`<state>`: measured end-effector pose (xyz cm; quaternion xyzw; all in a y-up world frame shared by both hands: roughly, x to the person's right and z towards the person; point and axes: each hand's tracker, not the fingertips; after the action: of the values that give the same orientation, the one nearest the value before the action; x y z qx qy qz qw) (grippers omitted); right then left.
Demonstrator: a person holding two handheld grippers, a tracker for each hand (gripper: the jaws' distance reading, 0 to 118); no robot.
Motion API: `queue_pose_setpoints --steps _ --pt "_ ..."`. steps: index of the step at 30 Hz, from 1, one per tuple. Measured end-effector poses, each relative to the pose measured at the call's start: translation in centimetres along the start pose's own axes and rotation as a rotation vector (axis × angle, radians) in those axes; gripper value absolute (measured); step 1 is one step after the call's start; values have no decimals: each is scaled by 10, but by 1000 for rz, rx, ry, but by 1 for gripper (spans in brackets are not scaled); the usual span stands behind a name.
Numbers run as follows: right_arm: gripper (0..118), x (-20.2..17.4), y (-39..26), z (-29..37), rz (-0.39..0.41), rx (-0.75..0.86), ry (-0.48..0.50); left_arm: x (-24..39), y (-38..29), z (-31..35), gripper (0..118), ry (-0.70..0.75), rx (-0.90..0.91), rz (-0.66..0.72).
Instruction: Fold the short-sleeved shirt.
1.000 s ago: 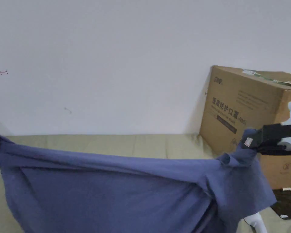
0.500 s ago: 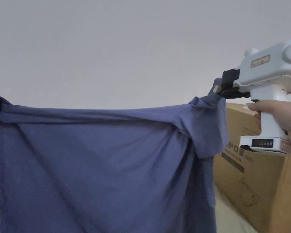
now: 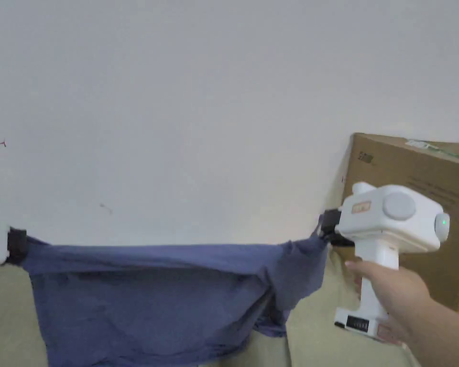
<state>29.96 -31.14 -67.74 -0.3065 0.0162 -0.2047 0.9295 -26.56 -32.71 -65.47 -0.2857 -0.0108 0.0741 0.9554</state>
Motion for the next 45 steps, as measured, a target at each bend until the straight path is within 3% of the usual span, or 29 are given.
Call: queue_pose_setpoints --steps 3,5,12,18,25,30,31,32,33,34,36,37,40,43,45 --pt "2 63 -96 -47 -66 -221 -71 -18 -100 -32 1 -16 -276 12" --pt "2 94 -159 -52 -87 -302 -128 -33 -161 -30 1 -28 -330 67" --pt "2 158 -283 45 -216 -471 -70 -65 -270 57 1 -99 -488 -44" --pt "2 159 -330 146 -124 -593 -63 -76 -305 145 1 -126 -635 -1" --pt "2 171 -362 209 -253 -657 -91 -75 -325 208 1 -134 -680 81" --pt "8 172 -366 219 -273 -625 -100 -70 -321 221 1 -151 -637 69" --pt "17 168 -365 219 -248 -614 -129 -69 -320 220 4 -152 -628 75" --pt "45 165 -365 220 -210 -598 -176 -69 -318 220 21 -152 -608 89" --pt "75 161 -365 221 -175 -589 -214 -68 -318 222 46 -135 -579 106" --pt "94 157 -363 223 -157 -564 -238 -67 -316 224 65 -114 -547 117" --pt "98 148 -355 229 -128 -497 -235 -62 -309 229 93 -83 -473 111" --pt "98 141 -349 233 -111 -461 -240 -57 -306 233 101 -69 -429 111" --pt "98 113 -329 246 -14 -325 -248 -40 -286 244 101 -82 -293 119" --pt "98 74 -308 255 105 -161 -244 -7 -263 258 101 -64 -69 -1" --pt "93 49 -296 255 130 -77 -213 13 -251 259 100 -69 21 -72"
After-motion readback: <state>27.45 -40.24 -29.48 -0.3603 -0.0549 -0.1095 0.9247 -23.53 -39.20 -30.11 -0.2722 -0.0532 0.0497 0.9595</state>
